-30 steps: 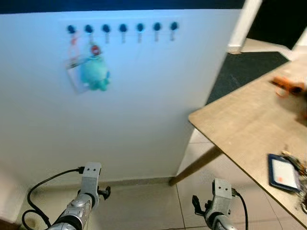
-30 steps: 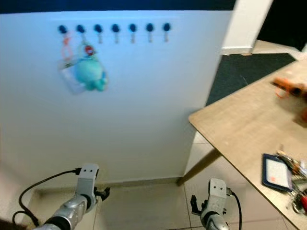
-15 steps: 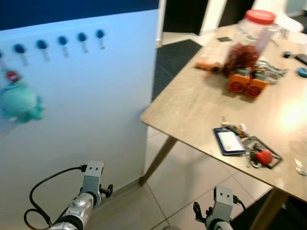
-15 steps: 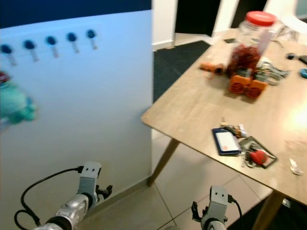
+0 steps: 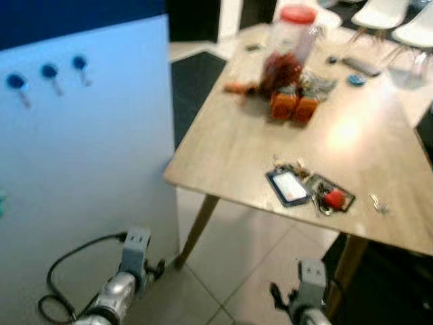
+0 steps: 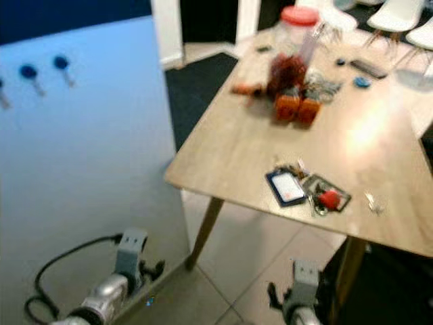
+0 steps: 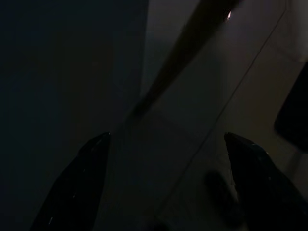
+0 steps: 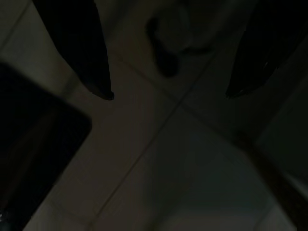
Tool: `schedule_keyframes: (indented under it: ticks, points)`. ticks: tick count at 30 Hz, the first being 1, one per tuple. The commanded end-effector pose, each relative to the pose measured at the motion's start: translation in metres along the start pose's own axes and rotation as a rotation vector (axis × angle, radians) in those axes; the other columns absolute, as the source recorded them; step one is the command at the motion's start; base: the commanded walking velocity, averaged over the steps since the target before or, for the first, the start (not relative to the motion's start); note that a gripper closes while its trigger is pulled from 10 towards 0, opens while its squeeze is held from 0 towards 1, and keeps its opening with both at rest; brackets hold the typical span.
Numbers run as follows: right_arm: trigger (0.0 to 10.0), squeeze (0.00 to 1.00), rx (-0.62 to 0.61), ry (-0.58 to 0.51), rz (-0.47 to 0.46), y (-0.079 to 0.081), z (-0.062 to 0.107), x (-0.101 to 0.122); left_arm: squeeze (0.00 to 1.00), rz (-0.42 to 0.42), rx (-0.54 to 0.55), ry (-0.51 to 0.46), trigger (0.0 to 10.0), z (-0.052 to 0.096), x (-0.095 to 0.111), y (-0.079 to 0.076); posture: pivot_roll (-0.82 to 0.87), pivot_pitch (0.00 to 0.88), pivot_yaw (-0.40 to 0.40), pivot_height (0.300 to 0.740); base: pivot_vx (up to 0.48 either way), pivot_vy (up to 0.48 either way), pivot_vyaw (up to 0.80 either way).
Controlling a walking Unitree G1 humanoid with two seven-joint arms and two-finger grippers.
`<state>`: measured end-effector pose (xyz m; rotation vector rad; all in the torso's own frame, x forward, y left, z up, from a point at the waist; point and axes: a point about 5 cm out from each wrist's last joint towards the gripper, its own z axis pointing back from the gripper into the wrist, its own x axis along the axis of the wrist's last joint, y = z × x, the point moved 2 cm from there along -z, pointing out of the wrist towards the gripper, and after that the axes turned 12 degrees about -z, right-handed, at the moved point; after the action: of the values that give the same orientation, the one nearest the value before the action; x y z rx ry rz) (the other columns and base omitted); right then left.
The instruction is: Hang keys on a hook
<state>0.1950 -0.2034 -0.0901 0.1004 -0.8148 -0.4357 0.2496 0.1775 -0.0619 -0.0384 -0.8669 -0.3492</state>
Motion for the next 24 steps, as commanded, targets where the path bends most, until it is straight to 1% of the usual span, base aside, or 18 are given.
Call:
schedule_keyframes:
  ticks: [1,10,22,24]
  points:
    - [10.0,0.00,0.014,0.026,-0.008,0.0046,0.0015,-0.0089,0.00,-0.006,0.003,0.062,10.0,0.0051,-0.0179,-0.0002,0.03,0.007,-0.012,0.740,0.000,0.000,-0.80]
    - [10.0,0.00,0.037,0.033,-0.006,0.0099,0.0013,-0.0113,0.00,-0.002,0.002,0.060,10.0,0.0050,-0.0182,-0.0009,0.03,0.008,-0.007,0.740,0.000,0.000,-0.80]
    - [10.0,0.00,0.054,0.054,0.005,0.0105,0.0013,-0.0131,0.00,0.018,0.017,0.057,10.0,0.0045,-0.0174,-0.0008,0.03,0.005,-0.009,0.740,0.000,0.000,-0.80]
    - [10.0,0.00,0.062,0.066,0.020,0.0112,0.0012,-0.0139,0.00,0.035,0.026,0.057,10.0,0.0044,-0.0174,-0.0005,0.03,0.005,-0.011,0.740,0.000,0.000,0.00]
